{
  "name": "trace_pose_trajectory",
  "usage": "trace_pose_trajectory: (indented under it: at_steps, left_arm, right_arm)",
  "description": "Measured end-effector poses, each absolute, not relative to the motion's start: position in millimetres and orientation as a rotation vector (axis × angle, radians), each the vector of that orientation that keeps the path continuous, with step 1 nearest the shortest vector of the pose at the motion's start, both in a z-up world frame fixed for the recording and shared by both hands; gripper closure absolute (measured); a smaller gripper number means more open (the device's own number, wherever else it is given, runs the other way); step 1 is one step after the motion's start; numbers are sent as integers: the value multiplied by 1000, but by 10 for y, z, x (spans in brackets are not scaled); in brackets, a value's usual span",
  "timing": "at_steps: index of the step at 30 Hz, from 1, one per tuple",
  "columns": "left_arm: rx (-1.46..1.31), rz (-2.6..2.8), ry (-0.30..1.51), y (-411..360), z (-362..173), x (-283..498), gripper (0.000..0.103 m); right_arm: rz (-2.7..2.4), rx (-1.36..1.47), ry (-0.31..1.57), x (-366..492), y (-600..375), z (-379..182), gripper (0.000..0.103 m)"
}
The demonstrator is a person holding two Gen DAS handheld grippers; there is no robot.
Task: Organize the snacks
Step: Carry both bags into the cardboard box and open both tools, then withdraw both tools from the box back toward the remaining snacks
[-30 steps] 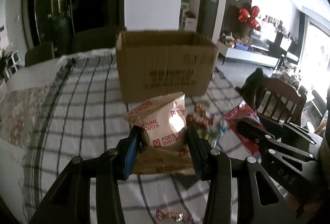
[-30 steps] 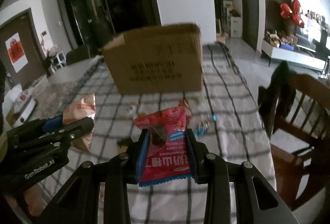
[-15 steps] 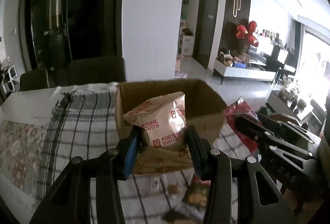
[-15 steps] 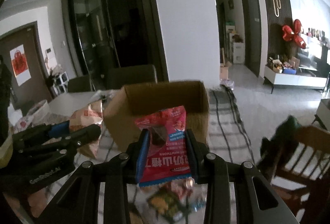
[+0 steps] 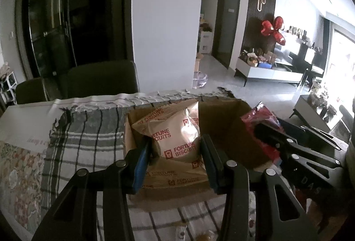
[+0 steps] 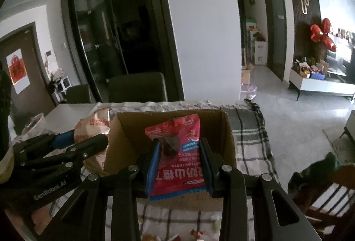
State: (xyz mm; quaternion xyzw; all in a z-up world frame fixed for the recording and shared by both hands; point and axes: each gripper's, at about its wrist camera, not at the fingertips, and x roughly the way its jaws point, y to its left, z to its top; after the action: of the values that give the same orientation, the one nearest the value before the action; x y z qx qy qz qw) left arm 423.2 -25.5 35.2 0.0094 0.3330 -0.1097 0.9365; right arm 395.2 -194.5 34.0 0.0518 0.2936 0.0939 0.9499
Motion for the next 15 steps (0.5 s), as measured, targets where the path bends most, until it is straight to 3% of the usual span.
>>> trace_pose_trajectory:
  at_steps: [1,3,4,6,9,15]
  left_arm:
    - [15,-221,684,-247,338,4267,55]
    - [20,-201,686,-249,339,4309,35]
    - [22,-188,678,-245,349,4304,32]
    - [33,-178,661,-240,383,4255,30]
    - [52,-173,646,-242,442,4133,22]
    - [85,-175,616,-271,538,3729,17]
  right_arm:
    - [188,113,602,4004,-1959,339,67]
    - [178,126,617,4083,-1989,319,64]
    - [172,132,619,4113,-2002,320,53]
    - [156,138,611,4113,-2028,332,42]
    - [139,103,589,4021,-2023,374,42]
    - [126,80,544,3692,-2059,509,35]
